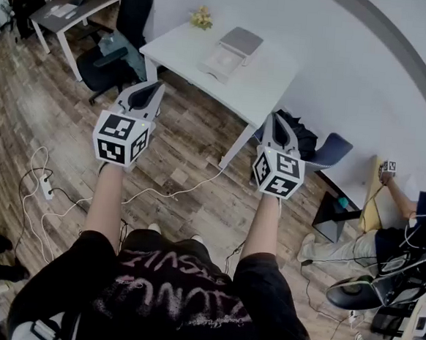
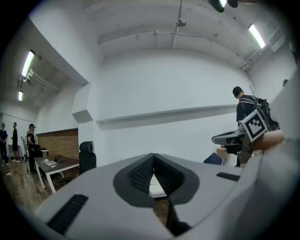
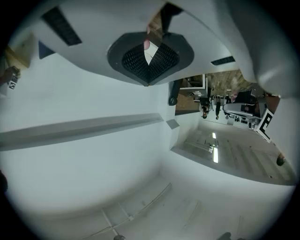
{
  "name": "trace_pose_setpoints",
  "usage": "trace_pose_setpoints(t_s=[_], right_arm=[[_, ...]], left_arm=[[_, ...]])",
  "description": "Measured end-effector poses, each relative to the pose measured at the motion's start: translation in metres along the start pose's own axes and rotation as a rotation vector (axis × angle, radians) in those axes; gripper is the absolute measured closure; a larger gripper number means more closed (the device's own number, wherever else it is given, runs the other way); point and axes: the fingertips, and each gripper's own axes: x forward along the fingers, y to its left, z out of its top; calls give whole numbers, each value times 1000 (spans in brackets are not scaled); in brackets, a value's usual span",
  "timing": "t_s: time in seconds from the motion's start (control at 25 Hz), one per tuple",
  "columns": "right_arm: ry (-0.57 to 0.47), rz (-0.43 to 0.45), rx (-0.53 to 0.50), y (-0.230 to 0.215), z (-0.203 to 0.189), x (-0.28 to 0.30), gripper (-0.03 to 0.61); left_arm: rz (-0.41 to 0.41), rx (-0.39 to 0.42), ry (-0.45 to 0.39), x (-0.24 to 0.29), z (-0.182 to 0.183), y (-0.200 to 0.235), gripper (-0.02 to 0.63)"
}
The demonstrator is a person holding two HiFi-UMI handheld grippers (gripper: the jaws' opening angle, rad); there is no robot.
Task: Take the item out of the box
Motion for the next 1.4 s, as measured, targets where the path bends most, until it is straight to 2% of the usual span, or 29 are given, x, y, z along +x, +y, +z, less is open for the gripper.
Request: trace_pose_setpoints(t_s=[0.76, 1.4], right_arm=[[-2, -11, -37, 22, 3, 12, 575], [8, -86, -18, 66, -8, 14, 569]], left_arm=[[-1, -20, 5, -1, -9, 25, 612], [-68, -27, -8, -14, -24, 69, 612]])
